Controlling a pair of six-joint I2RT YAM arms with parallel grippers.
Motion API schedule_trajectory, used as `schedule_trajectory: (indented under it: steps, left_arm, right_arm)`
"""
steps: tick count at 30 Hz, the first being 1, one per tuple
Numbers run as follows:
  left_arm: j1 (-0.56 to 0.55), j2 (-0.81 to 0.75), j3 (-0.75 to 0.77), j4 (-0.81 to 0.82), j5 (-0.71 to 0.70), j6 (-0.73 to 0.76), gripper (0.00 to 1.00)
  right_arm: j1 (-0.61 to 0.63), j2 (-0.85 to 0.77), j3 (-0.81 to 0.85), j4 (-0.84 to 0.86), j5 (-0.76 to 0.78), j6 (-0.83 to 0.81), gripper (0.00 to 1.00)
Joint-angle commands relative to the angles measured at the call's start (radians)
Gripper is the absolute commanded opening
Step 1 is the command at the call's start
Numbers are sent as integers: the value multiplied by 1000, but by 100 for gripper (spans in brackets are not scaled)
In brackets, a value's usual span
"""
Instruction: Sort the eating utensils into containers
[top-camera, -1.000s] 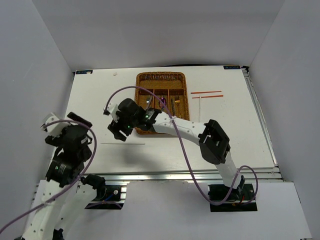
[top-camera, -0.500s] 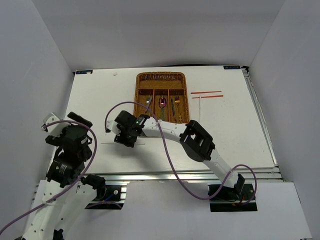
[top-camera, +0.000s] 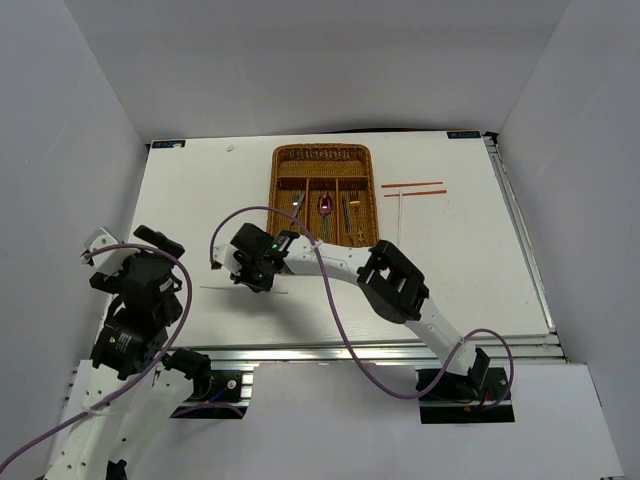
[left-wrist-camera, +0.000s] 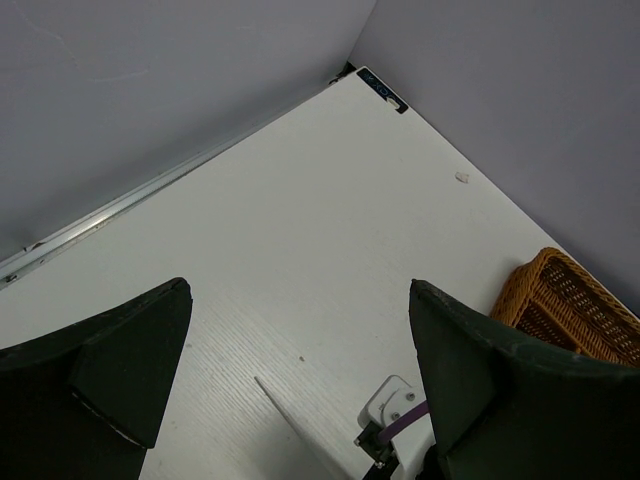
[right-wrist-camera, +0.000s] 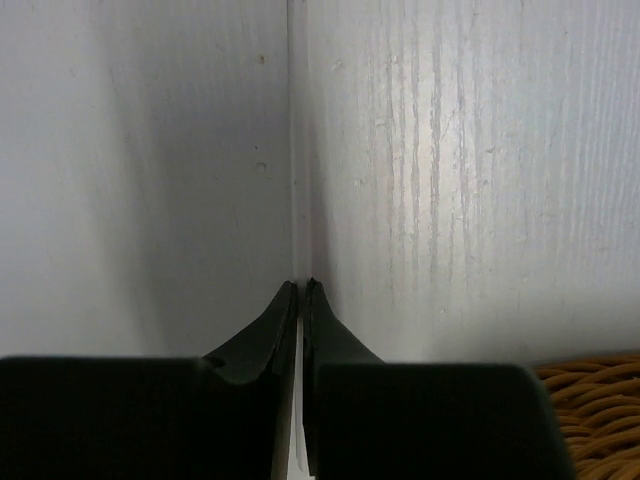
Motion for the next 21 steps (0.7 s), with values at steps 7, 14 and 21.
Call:
schedule_trajectory:
  steps: [7,14,21]
  left_arm:
    - [3,-39,-3,9,-11,1,98]
    - [3,-73,-15,24,3,8,98]
    - [3,-72,-12,24,6,10,98]
  right_arm:
    - [31,-5,-50,-32,-125,25,0]
    - [20,-200,-65,125,-102,129,0]
    - [-27,-257,-51,154,26,255,0]
